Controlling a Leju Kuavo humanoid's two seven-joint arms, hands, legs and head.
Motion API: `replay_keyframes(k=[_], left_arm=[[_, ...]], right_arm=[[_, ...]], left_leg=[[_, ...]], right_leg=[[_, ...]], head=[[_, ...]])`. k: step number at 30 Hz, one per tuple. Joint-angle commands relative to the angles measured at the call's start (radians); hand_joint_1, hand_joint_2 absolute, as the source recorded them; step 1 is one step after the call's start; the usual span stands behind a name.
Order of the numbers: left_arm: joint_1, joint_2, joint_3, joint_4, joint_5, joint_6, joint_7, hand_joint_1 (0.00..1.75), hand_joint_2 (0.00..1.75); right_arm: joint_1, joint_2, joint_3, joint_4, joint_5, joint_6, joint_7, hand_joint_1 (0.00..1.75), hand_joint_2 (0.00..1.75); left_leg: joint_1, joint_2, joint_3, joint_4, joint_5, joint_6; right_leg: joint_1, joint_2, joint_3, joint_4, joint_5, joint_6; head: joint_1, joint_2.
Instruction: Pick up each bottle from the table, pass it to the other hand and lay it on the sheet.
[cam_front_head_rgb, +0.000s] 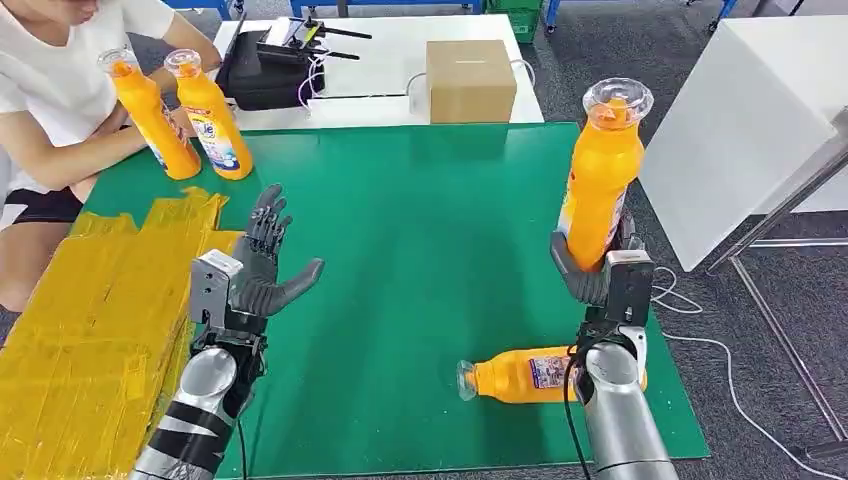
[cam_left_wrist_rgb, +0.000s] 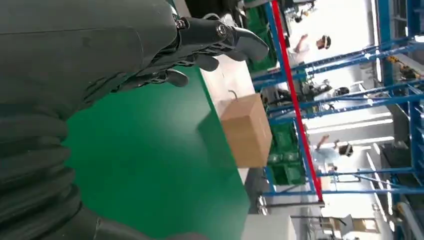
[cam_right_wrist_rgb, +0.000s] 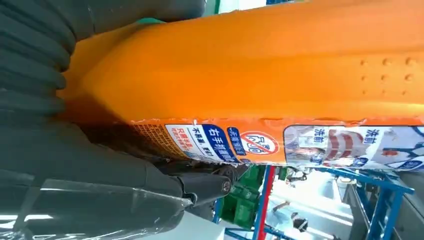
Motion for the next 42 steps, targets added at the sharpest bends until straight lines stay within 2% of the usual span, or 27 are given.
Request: replay_keyframes(k=[1,4,10,17,23,42], left_arm=[[-0.067,0.044,-0.071,0.066,0.014,-0.018,0.010,0.00,1.75],[-0.077,0.044,-0.080,0.070,0.022,-0.029,0.012,0.00,1.75],[-0.127,0.029,-0.112,0.098,0.047,-0.059,0.016,0.00,1.75],[-0.133,0.025,-0.119,0.100,0.049,-0.062,0.016,0.00,1.75],[-0.147,0.015,-0.133,0.095,0.063,-0.076,0.010,0.00,1.75],[-0.149,0.013,-0.135,0.095,0.064,-0.077,0.010,0.00,1.75]], right_arm=[[-0.048,0.024,0.029,0.045,-0.008,0.011,-0.003,1.75,1.75],[-0.064,0.030,0.065,0.075,0.008,0.019,-0.005,1.75,1.75],[-0.159,0.064,0.249,0.267,0.131,0.044,0.008,1.75,1.75],[-0.169,0.075,0.287,0.282,0.161,0.039,0.000,1.75,1.75],[-0.207,0.107,0.411,0.330,0.264,0.032,0.006,1.75,1.75],[-0.211,0.109,0.420,0.337,0.272,0.028,0.008,1.75,1.75]], left_leg=[[0.001,0.002,0.004,0.000,-0.002,-0.001],[0.000,0.000,0.001,0.000,-0.001,-0.001],[0.001,0.004,0.002,0.000,-0.001,-0.001],[0.001,0.000,0.004,-0.001,-0.001,-0.001],[0.002,0.003,0.003,0.000,-0.001,-0.001],[0.001,-0.001,0.003,0.000,0.000,-0.001]], right_leg=[[0.001,0.001,0.003,-0.001,-0.001,0.000],[0.000,0.000,0.001,0.000,0.000,0.000],[0.001,0.003,0.001,0.000,0.001,0.000],[0.002,0.000,0.004,-0.001,-0.001,0.000],[0.002,0.003,0.003,0.000,-0.001,0.000],[0.001,-0.001,0.003,0.000,-0.001,0.000]], head=[[0.000,0.000],[0.000,0.000],[0.000,0.000],[0.000,0.000],[0.000,0.000],[0.000,0.000]])
